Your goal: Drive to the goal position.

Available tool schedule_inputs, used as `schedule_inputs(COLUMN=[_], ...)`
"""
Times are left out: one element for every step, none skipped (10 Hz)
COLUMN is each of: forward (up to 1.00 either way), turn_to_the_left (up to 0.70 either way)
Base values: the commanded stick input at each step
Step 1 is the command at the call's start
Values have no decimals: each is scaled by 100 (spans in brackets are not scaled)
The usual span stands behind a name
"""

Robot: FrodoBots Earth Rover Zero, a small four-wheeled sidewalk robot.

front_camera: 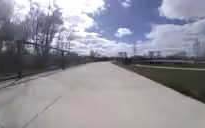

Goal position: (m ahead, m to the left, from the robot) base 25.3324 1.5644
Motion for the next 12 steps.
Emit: schedule_inputs(forward=[100, 100, 100, 100, 100, 100, 100, 100, 100, 100, 100, 100], turn_to_the_left=[0, 0, 0, 0, -11, -19, -4, 0, 0, 0, 0, 0])
